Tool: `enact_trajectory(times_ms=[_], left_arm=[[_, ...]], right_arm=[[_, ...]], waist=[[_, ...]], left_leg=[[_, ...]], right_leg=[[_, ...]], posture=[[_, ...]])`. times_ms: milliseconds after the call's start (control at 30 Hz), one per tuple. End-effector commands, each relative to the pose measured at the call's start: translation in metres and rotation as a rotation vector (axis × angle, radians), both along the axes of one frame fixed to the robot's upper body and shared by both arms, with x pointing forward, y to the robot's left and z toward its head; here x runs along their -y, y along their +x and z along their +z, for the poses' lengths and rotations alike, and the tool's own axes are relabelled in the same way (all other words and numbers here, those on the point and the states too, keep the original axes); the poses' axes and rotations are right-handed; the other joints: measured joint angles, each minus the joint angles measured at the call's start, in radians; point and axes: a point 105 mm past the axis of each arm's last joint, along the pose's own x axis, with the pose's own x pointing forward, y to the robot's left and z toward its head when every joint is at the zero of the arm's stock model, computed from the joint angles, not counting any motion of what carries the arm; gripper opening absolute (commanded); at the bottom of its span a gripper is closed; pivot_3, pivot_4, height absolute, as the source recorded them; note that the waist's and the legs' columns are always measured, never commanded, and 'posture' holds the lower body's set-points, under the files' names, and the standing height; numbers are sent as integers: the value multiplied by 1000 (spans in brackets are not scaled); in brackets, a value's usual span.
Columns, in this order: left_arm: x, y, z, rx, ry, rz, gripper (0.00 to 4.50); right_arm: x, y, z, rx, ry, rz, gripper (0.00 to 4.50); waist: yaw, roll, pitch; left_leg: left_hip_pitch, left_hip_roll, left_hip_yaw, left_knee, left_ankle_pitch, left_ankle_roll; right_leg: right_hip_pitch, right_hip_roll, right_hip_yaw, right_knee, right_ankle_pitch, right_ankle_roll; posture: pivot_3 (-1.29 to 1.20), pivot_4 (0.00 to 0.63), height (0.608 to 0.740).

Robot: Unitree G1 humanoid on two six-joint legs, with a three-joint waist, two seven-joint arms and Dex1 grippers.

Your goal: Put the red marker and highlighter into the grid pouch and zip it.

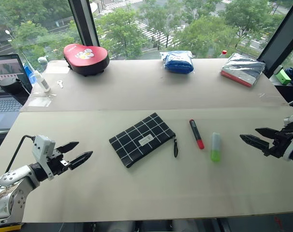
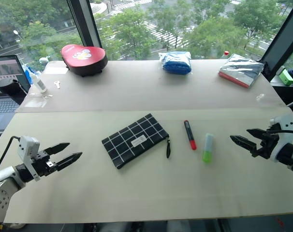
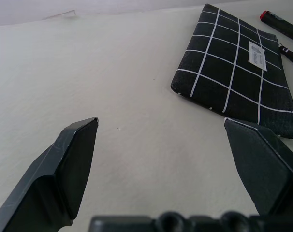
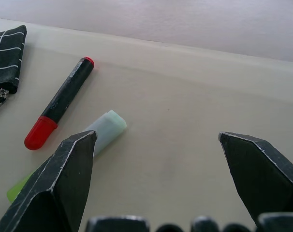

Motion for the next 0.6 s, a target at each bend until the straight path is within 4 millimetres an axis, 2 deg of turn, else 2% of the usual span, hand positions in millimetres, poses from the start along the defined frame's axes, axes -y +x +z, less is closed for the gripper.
enact_trajectory(times_ms=[33, 133, 300, 400, 533, 600], left_arm=[[9, 3, 12, 28, 16, -49, 4500], [17, 8, 16, 20, 30, -121, 4500], [24, 12, 11, 0, 108, -231, 4500], [29, 9, 12, 52, 220, -314, 4500], [38, -1, 14, 145, 401, -485, 4500], [40, -1, 10, 189, 518, -553, 4500]], right_arm=[[0, 0, 11, 31, -32, 7, 4459], [-5, 3, 5, 17, -40, 18, 4459], [-19, 5, 6, 18, -45, 80, 4459], [-28, 6, 11, 29, -24, 120, 3756], [-69, 17, 26, 77, 48, 260, 2449], [-103, 24, 27, 81, 59, 372, 1677]], waist=[[0, 0, 0], [3, 0, 0], [-1, 1, 0], [-7, 1, 0], [-11, 1, 0], [-11, 1, 0]], left_leg=[[0, 0, 0, 0, 0, 0], [0, 0, 0, 0, 0, 0], [0, 0, 0, 0, 0, 0], [0, 0, 0, 0, 1, 1], [-1, 0, 1, 0, 0, 0], [0, 1, 1, 0, 0, 0]], right_leg=[[0, 0, 0, 0, 0, 0], [0, 0, 0, 0, 0, 0], [0, 0, 0, 1, 0, 0], [-1, 1, 0, 0, 0, 0], [-1, 0, 0, -1, 0, -1], [-1, 0, 0, -1, 1, -1]], posture=[[0, 150, 740], [0, 150, 740], [0, 150, 740], [0, 150, 740], [0, 150, 740], [0, 150, 740]])
